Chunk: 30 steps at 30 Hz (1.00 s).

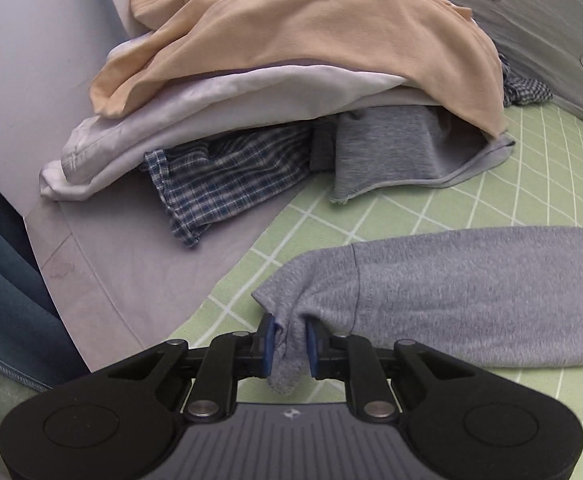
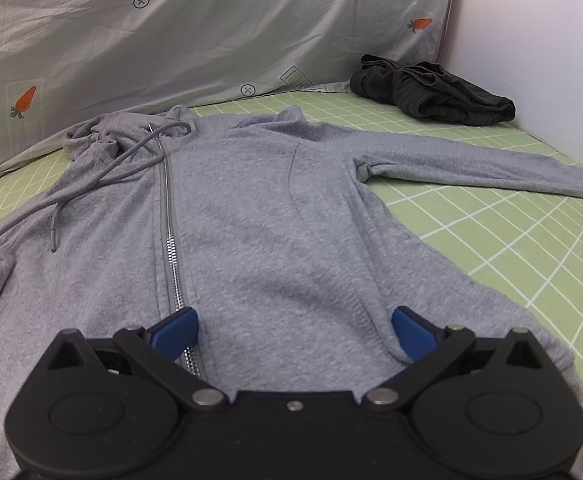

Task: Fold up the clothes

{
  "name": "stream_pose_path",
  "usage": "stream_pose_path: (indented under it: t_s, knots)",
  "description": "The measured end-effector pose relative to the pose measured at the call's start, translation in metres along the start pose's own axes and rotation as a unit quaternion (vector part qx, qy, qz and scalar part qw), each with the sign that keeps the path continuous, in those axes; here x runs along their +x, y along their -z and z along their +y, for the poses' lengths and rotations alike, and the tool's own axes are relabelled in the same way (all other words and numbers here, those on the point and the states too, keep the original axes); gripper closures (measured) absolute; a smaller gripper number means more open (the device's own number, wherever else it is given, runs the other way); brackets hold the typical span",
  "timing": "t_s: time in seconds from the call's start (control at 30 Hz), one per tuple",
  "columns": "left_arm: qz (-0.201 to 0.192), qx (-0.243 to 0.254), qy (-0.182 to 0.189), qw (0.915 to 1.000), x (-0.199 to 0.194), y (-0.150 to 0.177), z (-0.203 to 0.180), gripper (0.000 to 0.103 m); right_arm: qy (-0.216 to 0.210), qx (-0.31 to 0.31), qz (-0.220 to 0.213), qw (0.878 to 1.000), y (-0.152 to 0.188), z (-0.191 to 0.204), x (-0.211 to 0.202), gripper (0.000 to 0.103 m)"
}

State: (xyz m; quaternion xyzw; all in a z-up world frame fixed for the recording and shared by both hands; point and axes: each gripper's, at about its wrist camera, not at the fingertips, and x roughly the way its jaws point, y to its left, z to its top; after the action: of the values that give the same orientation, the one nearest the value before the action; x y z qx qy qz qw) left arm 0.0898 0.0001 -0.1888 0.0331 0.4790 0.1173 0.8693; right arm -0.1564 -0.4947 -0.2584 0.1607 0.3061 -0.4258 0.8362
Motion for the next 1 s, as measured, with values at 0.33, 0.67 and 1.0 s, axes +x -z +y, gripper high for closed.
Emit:
stream_pose_path:
  t_s: [0.33,0.67,1.0]
  knots:
    - [0.027,0.044,-0.023,0.9984,0.005,0.004,-0.012,0.064,-0.002,-0.001,0.001,1.000,-0.001,-0.001,0.001,0.000]
    - [0.026,-0.065,0.024,0.9972,-0.018,0.008,-0.004,0.023,-0.044,-0.065,0.026,0.997,-0.054,0.023,-0.006,0.000]
    - [0.031,-0.055,0.039,0.9972,-0.026,0.021,-0.063,0.020,-0.213,-0.043,0.080,0.973,-0.117,0.125,0.067,0.023]
